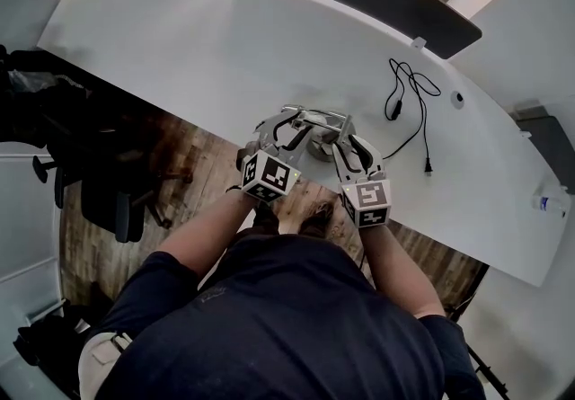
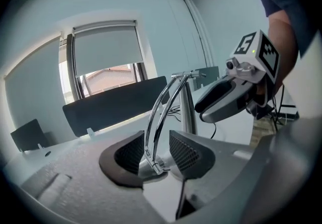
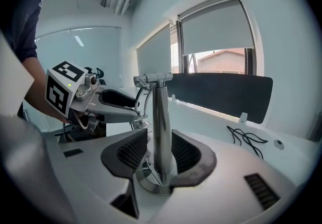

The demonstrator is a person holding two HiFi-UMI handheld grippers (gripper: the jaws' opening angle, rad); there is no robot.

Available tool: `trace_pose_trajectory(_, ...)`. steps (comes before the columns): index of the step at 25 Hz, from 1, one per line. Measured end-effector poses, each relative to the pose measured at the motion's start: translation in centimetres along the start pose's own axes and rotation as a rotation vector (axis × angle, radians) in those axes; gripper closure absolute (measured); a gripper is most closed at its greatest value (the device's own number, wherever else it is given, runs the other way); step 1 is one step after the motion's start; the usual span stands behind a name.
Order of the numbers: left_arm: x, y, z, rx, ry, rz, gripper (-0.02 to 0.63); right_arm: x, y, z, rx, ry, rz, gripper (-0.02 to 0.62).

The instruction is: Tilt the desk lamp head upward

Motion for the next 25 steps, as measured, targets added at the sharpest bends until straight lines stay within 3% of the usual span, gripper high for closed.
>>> trace_pose_trajectory(5,2.0,0.2,-0.1,0.1,-0.012,0.022,0.459,1.6,0.1,-0.4,-0.037,0.03,0.017,0.425)
trace_pose_trajectory(17,4.5,-0.2,0.2,0.201,-0.033,0.042,0.466,4.6,-0.2,-0.4,-0.061,0.082,0.021,0.428)
trace_pose_trajectory(20,4.8,-0.1,0.7,0.204,-0.016,0.068,0.531,4.7,-0.1,-0.5,-0.035,0.08,0.023,0.431)
trace_pose_trajectory(25,4.8,-0.2,0.8,0.233,0.012,0.104,0.53,4.8,0.1,-0.8,0.05,0.054,0.033,0.431)
Point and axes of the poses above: the fingertips, and each gripper's own axes: x forward along the fingers, z to its left, y out of its underside, the point moved 5 cm from there along -x, backward along the fingers, and after that the axes turned 4 degrees about -y, right-handed, at the moved point
